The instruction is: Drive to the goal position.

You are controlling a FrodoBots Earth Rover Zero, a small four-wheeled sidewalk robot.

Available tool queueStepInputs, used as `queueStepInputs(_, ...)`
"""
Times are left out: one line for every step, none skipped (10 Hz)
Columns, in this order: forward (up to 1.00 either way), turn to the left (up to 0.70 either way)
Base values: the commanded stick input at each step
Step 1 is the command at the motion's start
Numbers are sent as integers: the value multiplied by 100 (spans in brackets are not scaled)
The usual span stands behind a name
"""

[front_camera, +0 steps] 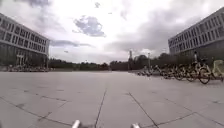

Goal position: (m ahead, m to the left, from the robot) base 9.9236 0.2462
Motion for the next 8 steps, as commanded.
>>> queueStepInputs(100,0)
queueStepInputs(100,0)
queueStepInputs(100,0)
queueStepInputs(100,0)
queueStepInputs(100,0)
queueStepInputs(100,0)
queueStepInputs(100,0)
queueStepInputs(100,0)
